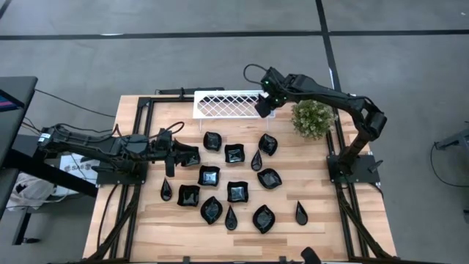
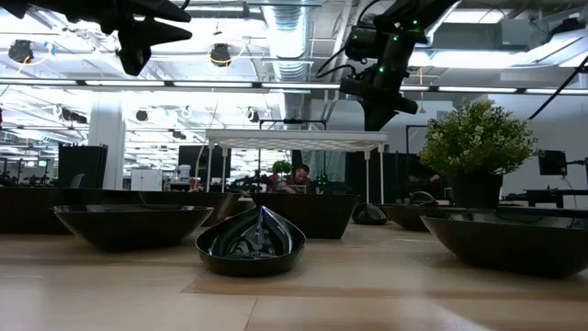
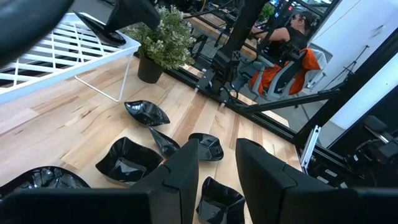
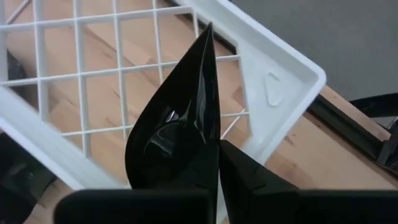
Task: Pick & Place Mini shaped plates
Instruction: Put the drop-shaped plate on the shelf, then stack the drop-shaped plate on top of the drop-shaped plate on the shelf
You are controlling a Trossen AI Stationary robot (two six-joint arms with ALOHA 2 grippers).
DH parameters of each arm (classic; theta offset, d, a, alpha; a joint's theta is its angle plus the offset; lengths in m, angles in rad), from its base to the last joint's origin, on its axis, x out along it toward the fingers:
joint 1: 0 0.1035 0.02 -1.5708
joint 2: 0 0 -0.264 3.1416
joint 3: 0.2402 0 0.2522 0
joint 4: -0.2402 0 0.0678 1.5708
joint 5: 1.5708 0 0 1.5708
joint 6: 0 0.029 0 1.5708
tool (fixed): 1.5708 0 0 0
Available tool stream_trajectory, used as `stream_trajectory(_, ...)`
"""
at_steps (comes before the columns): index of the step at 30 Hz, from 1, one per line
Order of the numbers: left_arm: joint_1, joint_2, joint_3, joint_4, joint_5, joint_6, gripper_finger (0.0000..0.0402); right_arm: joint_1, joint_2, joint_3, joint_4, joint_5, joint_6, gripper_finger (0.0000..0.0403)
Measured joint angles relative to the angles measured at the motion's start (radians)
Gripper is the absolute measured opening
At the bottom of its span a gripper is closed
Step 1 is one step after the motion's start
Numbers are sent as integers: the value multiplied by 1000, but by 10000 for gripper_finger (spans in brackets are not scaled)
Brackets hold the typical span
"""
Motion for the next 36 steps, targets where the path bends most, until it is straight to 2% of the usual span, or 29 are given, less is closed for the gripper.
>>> stream_trajectory(15,0,0,0,0,0,0,108,-14,0,0,41,0,46,7)
stream_trajectory(29,0,0,0,0,0,0,108,-13,0,19,19,0,35,104)
stream_trajectory(36,0,0,0,0,0,0,108,-13,-7,78,-15,28,8,118)
